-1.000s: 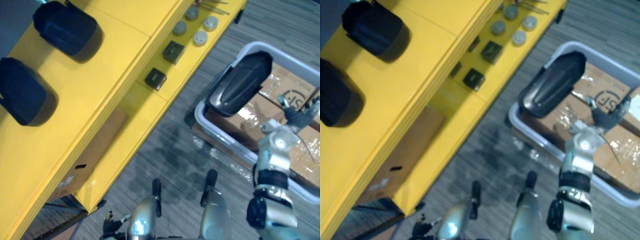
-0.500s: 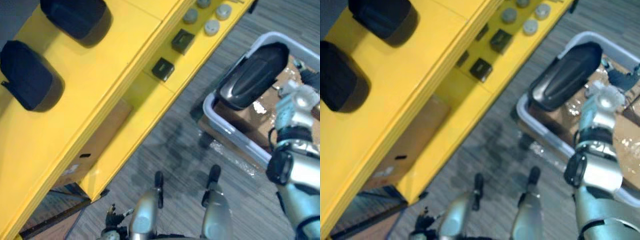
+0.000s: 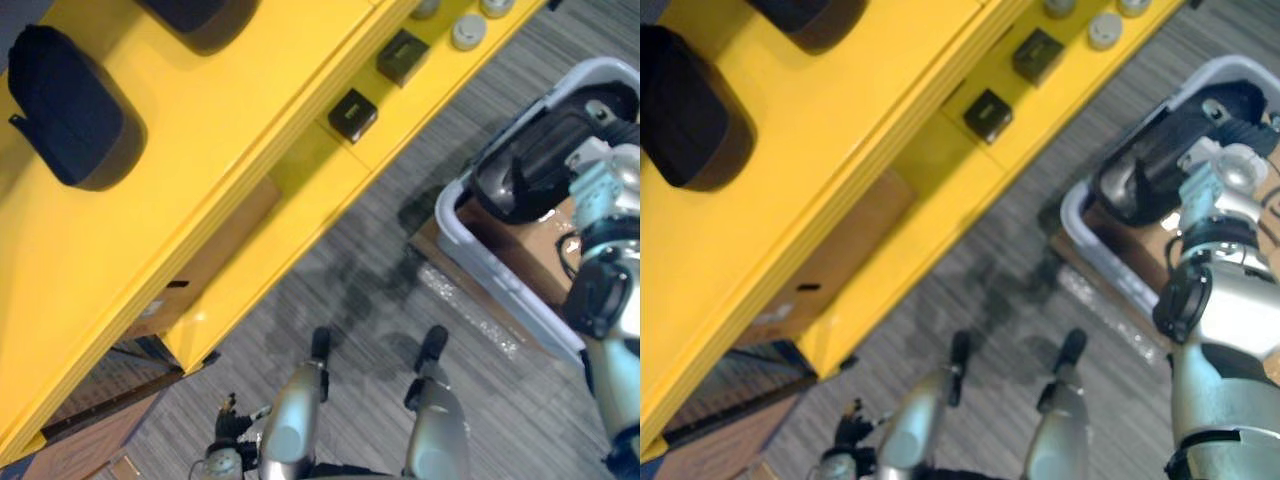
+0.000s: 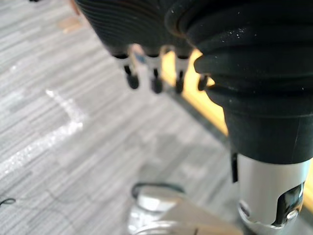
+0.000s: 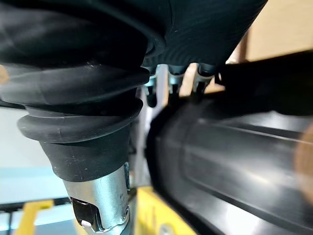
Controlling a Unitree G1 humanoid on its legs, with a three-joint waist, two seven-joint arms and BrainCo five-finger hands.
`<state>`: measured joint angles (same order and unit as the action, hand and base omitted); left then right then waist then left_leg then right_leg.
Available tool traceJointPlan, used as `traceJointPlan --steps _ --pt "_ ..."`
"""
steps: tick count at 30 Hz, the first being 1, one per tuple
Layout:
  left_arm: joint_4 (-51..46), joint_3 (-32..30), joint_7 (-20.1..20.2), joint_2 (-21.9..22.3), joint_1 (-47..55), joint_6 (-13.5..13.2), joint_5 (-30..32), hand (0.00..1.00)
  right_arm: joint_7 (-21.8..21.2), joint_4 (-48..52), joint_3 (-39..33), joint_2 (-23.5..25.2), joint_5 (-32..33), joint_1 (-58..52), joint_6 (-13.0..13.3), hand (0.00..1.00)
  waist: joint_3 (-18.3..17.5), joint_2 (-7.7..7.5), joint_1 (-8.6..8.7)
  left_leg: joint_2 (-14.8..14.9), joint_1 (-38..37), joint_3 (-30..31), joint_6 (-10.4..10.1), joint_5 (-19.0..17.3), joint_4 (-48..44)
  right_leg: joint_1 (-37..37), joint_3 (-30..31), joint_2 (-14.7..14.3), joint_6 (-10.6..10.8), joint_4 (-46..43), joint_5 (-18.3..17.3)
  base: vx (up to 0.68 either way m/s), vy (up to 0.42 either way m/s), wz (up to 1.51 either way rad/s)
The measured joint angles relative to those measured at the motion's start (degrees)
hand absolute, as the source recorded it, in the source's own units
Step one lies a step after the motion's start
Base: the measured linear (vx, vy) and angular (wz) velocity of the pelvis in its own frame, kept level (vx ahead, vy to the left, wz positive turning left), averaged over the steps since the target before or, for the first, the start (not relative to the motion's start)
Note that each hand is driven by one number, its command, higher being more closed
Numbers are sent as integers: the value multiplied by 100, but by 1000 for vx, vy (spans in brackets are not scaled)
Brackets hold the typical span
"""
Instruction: Walk over and take plastic housings, then place them on the shelf
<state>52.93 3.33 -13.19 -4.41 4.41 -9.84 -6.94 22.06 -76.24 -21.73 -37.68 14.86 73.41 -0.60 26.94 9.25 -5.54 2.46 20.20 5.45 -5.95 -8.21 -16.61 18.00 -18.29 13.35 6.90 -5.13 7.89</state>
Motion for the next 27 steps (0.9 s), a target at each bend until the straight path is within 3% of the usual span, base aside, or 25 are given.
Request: traceJointPlan --steps 5,10,21,27 --pt "5 145 40 16 -132 13 -60 0 -88 -216 15 -43 -131 221 -207 0 84 152 -49 0 30 33 0 1 -18 -8 -40 -1 0 1 0 -7 4 3" --pt "24 201 55 -10 -232 39 -118 0 -59 -215 100 -79 -563 281 -244 0 113 162 -30 5 20 28 1 2 4 -6 -41 -5 -1 2 0 0 0 0" --pt "8 166 17 -94 -289 39 -232 0 80 -19 124 -243 -1545 277 -350 0 274 -84 102 77 -64 -131 -1 1 19 19 109 -37 -33 3 26 -4 1 -6" --pt "82 136 -12 -101 -288 41 -355 0 53 133 171 -306 -1758 91 -448 0 280 -94 277 114 -114 -222 -4 -2 29 19 186 -75 -54 36 58 -15 1 -10"
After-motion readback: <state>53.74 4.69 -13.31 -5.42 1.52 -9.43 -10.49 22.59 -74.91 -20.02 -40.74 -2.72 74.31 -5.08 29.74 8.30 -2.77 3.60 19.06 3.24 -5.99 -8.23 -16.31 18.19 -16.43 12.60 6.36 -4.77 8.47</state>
